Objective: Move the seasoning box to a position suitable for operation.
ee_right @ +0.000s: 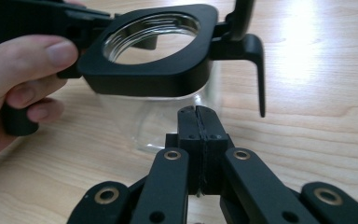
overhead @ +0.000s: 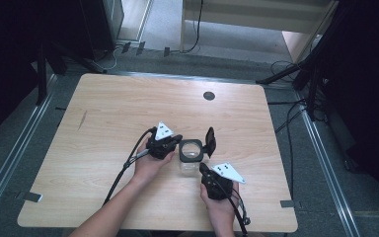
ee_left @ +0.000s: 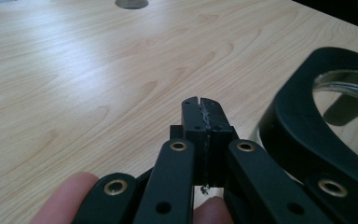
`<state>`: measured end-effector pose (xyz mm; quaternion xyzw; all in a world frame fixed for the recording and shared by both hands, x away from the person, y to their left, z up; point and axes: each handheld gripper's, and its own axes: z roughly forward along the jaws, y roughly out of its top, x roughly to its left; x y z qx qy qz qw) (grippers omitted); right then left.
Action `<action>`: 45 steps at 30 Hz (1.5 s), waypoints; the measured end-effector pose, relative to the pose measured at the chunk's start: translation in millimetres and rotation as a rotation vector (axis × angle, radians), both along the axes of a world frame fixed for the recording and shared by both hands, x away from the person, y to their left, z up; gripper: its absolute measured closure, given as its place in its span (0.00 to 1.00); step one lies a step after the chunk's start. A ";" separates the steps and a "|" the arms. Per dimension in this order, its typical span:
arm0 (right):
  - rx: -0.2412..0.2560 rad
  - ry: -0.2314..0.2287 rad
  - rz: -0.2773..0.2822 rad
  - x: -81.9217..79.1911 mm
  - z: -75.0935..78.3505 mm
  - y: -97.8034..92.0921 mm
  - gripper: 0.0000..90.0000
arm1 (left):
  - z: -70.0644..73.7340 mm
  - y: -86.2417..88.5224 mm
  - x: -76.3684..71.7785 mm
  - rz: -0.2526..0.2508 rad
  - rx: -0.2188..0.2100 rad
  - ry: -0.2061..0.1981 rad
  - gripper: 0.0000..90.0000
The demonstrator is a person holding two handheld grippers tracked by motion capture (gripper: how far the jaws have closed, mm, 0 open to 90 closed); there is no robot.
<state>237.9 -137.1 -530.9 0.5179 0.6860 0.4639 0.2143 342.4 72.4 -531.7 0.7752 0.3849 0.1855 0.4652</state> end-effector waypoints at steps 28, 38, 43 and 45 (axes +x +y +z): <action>0.007 -0.006 -0.079 -24.9 9.1 5.2 1.00 | 8.6 0.8 -14.3 -0.030 -0.031 -0.039 1.00; -0.013 -0.011 -0.067 -19.1 7.4 14.4 1.00 | 8.1 0.8 -16.1 -0.069 -0.019 -0.041 1.00; -0.032 -0.019 -0.085 -16.9 7.9 11.3 1.00 | 8.2 0.1 -20.5 -0.080 -0.009 -0.045 1.00; -0.039 -0.018 -0.095 -15.2 7.8 9.6 1.00 | 8.0 0.1 -23.9 -0.084 -0.012 -0.045 1.00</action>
